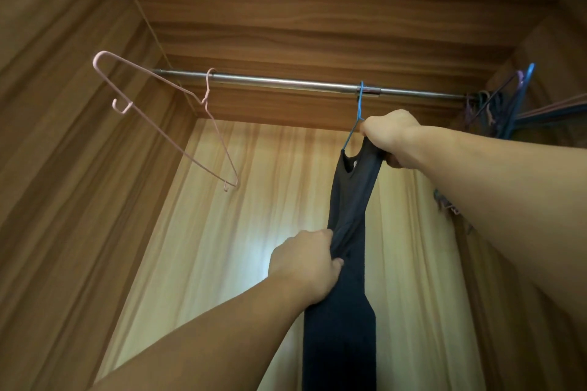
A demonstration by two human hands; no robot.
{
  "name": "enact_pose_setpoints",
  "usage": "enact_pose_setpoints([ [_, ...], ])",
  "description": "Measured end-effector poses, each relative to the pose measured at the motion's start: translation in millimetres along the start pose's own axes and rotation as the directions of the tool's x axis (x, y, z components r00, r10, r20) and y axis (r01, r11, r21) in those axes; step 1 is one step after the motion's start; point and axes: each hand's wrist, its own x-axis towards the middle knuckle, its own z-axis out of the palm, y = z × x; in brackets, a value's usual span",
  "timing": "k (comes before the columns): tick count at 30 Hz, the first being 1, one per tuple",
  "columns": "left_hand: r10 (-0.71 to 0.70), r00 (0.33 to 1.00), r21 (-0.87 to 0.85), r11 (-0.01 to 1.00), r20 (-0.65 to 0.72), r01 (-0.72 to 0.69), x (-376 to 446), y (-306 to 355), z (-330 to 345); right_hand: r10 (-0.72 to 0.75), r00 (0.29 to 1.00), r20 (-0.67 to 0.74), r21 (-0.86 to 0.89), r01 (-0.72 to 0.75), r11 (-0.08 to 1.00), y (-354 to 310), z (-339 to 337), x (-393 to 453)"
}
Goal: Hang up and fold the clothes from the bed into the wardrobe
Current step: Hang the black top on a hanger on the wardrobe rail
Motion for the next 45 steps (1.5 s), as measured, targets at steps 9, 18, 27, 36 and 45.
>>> enact_pose_setpoints([
  [9,-0.139,0.954,-0.073,0.984,0.265,0.164,-55,-21,37,0.028,0.984,0.176,-0.201,0.008,0.98,40,22,-50],
  [18,0.001,0.864,-0.358,0.91,0.503,0.207,-148,-44,62,0.358,0.875,0.326,-0.451,-0.188,0.872,103,58,-174],
  [27,0.091,0.756,-0.42,0.871,0.648,0.255,-260,-82,80,0.668,0.663,0.338,-0.656,-0.344,0.672,134,74,-317],
  [36,0.089,0.73,-0.431,0.852,0.678,0.296,-354,-80,48,0.761,0.493,0.422,-0.773,-0.243,0.586,106,20,-432],
  [45,0.253,0.779,-0.349,0.936,0.574,-0.046,-396,-46,-50,0.63,0.708,0.319,-0.932,0.114,0.344,56,-58,-534],
])
